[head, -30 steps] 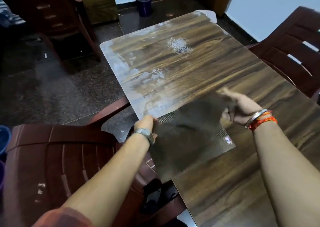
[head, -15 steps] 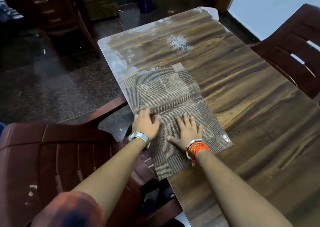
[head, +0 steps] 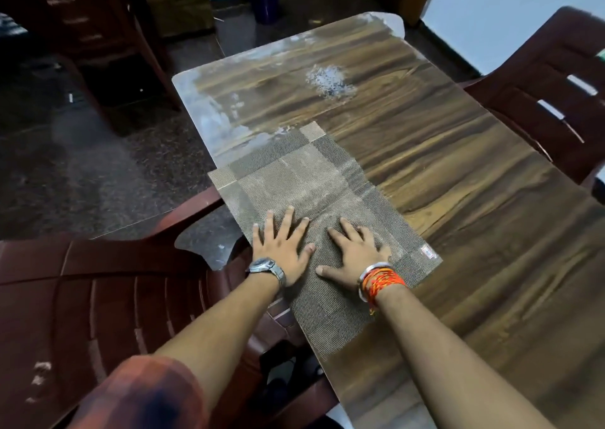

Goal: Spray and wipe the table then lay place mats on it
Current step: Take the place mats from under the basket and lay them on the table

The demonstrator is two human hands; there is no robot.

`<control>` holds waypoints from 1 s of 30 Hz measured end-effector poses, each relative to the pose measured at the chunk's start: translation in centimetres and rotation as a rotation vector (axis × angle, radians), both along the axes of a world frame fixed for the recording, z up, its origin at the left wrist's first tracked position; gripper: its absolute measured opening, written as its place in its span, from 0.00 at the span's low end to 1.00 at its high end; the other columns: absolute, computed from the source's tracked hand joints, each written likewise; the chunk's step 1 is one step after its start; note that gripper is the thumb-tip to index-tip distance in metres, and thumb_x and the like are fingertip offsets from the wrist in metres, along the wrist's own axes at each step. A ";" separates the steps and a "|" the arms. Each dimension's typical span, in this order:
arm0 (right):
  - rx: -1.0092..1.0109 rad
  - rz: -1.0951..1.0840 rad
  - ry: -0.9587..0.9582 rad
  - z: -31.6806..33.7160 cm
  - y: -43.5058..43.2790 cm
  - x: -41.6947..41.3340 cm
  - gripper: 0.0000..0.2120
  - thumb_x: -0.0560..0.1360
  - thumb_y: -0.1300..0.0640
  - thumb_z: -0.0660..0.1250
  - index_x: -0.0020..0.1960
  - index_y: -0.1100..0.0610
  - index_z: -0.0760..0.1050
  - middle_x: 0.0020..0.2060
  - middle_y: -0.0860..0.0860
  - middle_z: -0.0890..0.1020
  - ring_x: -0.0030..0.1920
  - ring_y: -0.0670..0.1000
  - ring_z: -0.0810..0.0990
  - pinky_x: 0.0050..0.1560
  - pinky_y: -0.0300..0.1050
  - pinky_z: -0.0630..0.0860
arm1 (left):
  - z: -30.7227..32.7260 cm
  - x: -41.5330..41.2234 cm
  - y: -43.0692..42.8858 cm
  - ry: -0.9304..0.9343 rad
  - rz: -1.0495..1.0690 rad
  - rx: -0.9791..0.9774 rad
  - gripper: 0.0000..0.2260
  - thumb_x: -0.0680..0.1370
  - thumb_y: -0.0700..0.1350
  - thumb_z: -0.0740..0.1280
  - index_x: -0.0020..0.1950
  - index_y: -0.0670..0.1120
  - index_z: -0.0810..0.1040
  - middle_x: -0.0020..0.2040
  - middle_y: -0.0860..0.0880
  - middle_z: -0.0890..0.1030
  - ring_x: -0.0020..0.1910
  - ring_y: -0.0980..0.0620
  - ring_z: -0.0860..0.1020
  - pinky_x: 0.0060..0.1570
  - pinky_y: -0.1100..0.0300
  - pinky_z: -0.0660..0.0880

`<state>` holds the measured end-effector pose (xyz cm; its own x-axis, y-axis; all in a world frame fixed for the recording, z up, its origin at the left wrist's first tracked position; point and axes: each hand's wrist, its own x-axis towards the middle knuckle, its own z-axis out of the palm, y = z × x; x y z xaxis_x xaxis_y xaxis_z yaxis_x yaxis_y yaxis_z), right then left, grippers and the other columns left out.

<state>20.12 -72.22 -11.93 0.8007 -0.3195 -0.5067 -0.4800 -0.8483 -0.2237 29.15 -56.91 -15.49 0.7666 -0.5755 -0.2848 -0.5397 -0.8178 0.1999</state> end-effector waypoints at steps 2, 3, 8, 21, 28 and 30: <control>-0.028 -0.024 -0.058 -1.0 1.4 -0.5 0.46 0.66 0.23 0.59 0.77 0.36 0.44 0.79 0.42 0.41 0.79 0.57 0.41 0.71 0.73 0.45 | -0.8 0.3 0.4 0.031 -0.014 0.007 0.28 0.77 0.69 0.44 0.76 0.67 0.39 0.78 0.58 0.36 0.77 0.44 0.36 0.72 0.39 0.37; -0.049 -0.030 -0.083 -1.8 2.2 -1.0 0.46 0.66 0.22 0.55 0.77 0.37 0.40 0.79 0.43 0.38 0.78 0.57 0.38 0.71 0.73 0.41 | -1.0 0.3 0.5 0.029 -0.015 0.006 0.29 0.77 0.70 0.43 0.75 0.67 0.38 0.78 0.59 0.36 0.77 0.44 0.36 0.72 0.39 0.36; -0.107 -0.075 -0.127 -3.8 3.6 -1.6 0.45 0.67 0.20 0.44 0.76 0.37 0.34 0.77 0.43 0.31 0.76 0.57 0.27 0.67 0.76 0.31 | -1.1 1.4 0.2 -0.017 -0.049 -0.008 0.29 0.75 0.71 0.42 0.75 0.68 0.38 0.78 0.60 0.38 0.77 0.46 0.36 0.72 0.39 0.36; -0.175 -0.166 -0.172 -3.8 4.3 -2.5 0.45 0.66 0.19 0.43 0.77 0.36 0.37 0.78 0.42 0.37 0.77 0.56 0.31 0.64 0.78 0.32 | -1.2 1.5 0.1 -0.033 -0.005 -0.002 0.31 0.71 0.76 0.43 0.73 0.73 0.40 0.77 0.64 0.39 0.75 0.36 0.34 0.69 0.32 0.34; -0.205 -0.300 -0.298 -4.7 5.4 -3.9 0.51 0.67 0.20 0.47 0.80 0.50 0.49 0.80 0.48 0.50 0.79 0.55 0.43 0.75 0.65 0.39 | -0.7 1.4 0.1 -0.023 -0.010 0.019 0.33 0.70 0.78 0.42 0.73 0.72 0.39 0.77 0.64 0.37 0.75 0.35 0.35 0.68 0.30 0.36; -0.198 -0.345 -0.320 -4.7 5.3 -4.7 0.54 0.67 0.19 0.48 0.80 0.55 0.48 0.80 0.51 0.49 0.79 0.54 0.43 0.77 0.59 0.42 | -0.6 1.4 0.0 -0.012 -0.012 0.023 0.33 0.69 0.79 0.42 0.72 0.73 0.37 0.77 0.64 0.37 0.75 0.36 0.34 0.68 0.30 0.35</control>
<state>15.45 -66.91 -16.65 0.7369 -0.6577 -0.1566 -0.6734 -0.6936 -0.2558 30.53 -56.91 -16.10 0.7634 -0.5776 -0.2891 -0.5514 -0.8159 0.1741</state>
